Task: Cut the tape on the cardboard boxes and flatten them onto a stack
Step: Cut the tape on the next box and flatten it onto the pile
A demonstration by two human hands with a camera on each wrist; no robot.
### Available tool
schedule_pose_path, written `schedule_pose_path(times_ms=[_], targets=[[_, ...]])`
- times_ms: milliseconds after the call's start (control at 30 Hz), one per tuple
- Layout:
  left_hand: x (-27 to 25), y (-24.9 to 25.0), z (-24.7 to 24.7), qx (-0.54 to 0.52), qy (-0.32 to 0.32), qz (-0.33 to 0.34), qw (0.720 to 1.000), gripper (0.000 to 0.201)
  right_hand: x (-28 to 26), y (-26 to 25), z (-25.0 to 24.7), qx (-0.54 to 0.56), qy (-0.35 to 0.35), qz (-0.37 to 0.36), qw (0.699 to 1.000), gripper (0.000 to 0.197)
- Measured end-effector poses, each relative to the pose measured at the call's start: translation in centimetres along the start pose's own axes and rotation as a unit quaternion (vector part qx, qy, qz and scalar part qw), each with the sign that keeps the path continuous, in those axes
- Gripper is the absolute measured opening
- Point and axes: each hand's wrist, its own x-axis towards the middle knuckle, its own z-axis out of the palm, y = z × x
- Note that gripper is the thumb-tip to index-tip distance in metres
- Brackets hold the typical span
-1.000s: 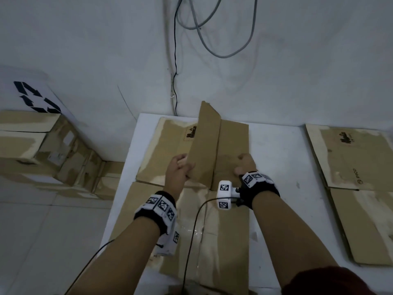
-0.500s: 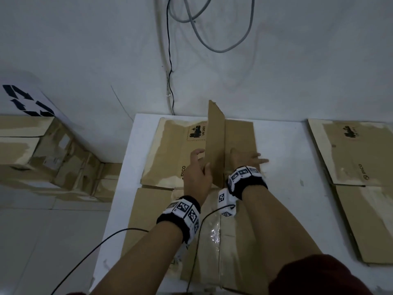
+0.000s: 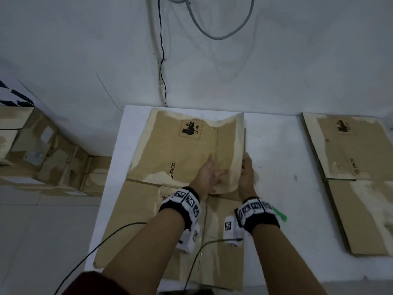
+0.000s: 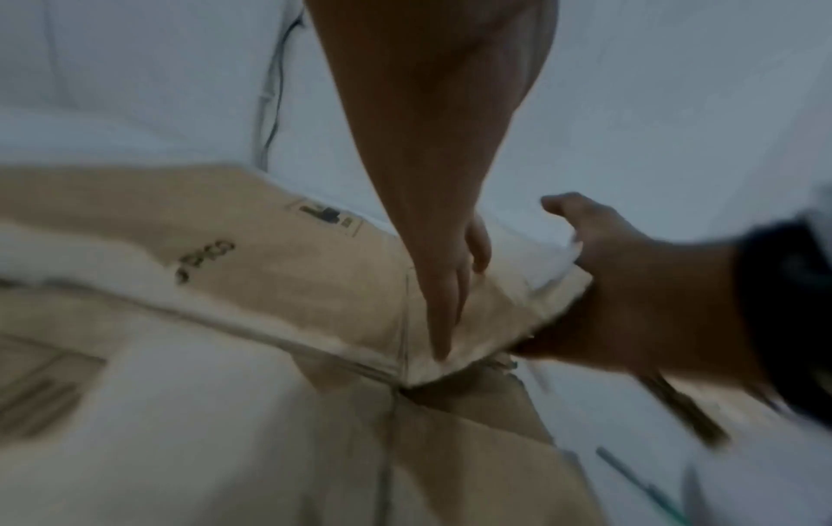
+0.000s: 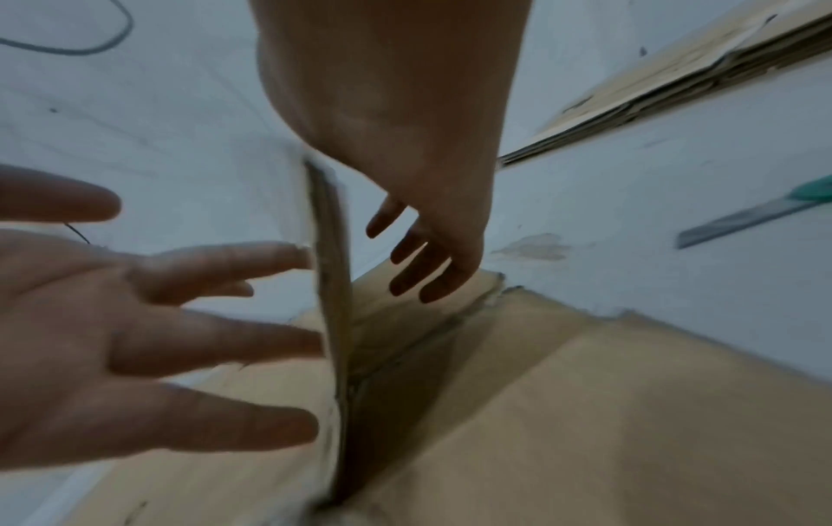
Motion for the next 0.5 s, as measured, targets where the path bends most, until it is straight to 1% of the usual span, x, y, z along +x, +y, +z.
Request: schedule_pose_path(times_ms=[33, 67, 100, 133, 167, 200, 233, 267, 333, 400, 433, 467, 500], targets=[[0.0, -0.1, 0.3, -0.008, -0.002, -0.030, 1.000, 0.061, -0.5, 0.5, -0.9, -0.006, 0.003, -0.008, 1.000, 0.040], [0.1, -0.5, 0.1, -0.012, 0.000, -0.045, 0.999, 0.061, -0.8, 1.2, -1.9, -0.068, 0.023, -0.022, 0.997, 0.033], [0.3, -0.9, -0.3, 0.000, 0.010, -0.052, 0.999, 0.060, -1.4, 1.7, -2.6, -0.118, 0.034, -0.035, 0.992, 0.033], [0.3, -1.6, -0.9, 0.013, 0.018, -0.050, 0.998, 0.061, -1.6, 2.8, -3.6, -0.176, 0.053, -0.050, 0.982, 0.046], [0.5, -2.3, -1.5, 0.062, 0.026, -0.022, 0.997, 0.064, -1.6, 3.8, -4.5, -0.220, 0.065, -0.066, 0.971, 0.061], [0.6, -3.1, -2.3, 0.132, 0.037, 0.025, 0.990, 0.064, -1.5, 4.9, -5.0, -0.254, 0.070, -0.087, 0.961, 0.066], [0.3, -3.6, -3.0, 0.212, 0.072, 0.075, 0.972, 0.058, -1.5, 5.9, -5.3, -0.274, 0.079, -0.107, 0.953, 0.062], [0.0, -4.3, -3.9, 0.283, 0.117, 0.122, 0.944, 0.054, -1.3, 6.7, -5.2, -0.279, 0.092, -0.126, 0.947, 0.054], [-0.8, -5.6, -6.2, 0.401, 0.191, 0.204, 0.872, 0.060, -0.6, 7.3, -4.6, -0.285, 0.112, -0.150, 0.940, 0.039], [-1.9, -6.4, -8.6, 0.492, 0.236, 0.247, 0.801, 0.069, 0.6, 6.8, -3.8, -0.300, 0.118, -0.159, 0.933, 0.025], [-2.3, -6.7, -9.8, 0.535, 0.247, 0.253, 0.768, 0.070, 1.5, 6.5, -3.4, -0.304, 0.110, -0.161, 0.933, 0.022], [-2.7, -7.1, -10.8, 0.575, 0.248, 0.243, 0.740, 0.071, 2.4, 6.3, -3.1, -0.323, 0.100, -0.163, 0.927, 0.024], [-3.1, -7.3, -11.6, 0.611, 0.242, 0.223, 0.720, 0.071, 3.3, 6.1, -2.9, -0.373, 0.096, -0.166, 0.908, 0.028]])
